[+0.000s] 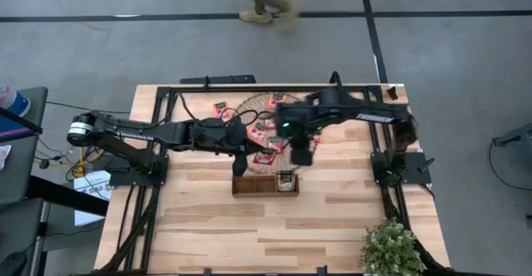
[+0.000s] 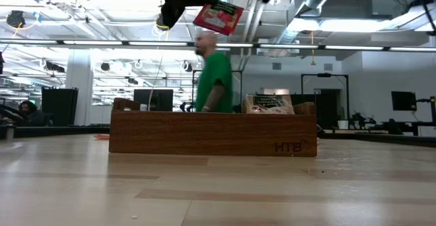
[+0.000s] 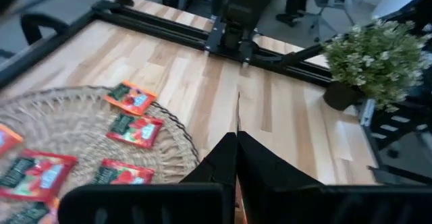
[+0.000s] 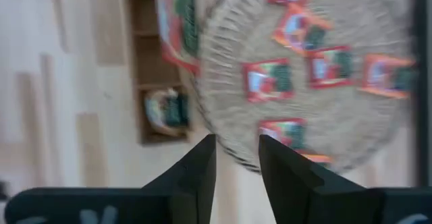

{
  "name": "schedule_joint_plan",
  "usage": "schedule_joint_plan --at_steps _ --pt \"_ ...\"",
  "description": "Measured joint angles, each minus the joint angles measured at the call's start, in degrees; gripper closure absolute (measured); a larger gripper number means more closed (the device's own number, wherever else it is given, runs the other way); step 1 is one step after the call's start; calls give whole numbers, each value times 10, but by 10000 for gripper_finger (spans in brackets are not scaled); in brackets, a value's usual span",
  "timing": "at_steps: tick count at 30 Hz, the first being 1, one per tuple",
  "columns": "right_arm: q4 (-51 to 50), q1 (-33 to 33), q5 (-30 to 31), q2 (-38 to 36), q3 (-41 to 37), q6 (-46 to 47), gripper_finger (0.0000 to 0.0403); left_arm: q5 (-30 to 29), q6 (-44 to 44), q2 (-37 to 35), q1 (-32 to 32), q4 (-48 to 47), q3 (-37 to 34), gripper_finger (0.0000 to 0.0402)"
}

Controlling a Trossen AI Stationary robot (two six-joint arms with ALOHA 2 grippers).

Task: Pick & Place Tea
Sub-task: Put the red tea bag into the middle section of the wooden organizer

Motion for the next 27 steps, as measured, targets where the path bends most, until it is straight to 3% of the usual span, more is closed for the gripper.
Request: schedule_joint_plan --at_steps 3,8,16,22,27 --pt "24 -3 3 -54 -21 -30 316 -25 3 7 -8 -1 -1 401" --pt "85 -17 0 -164 -111 -26 333 -26 6 37 -18 87 -14 401" --pt "274 -19 -2 -384 -371 16 337 -34 -29 71 -25 196 -53 401" --pt "425 -7 -2 -535 -571 56 337 -118 -70 73 -52 240 -104 401" --pt "539 1 -2 -631 -679 100 337 -150 -105 73 -75 293 -146 401"
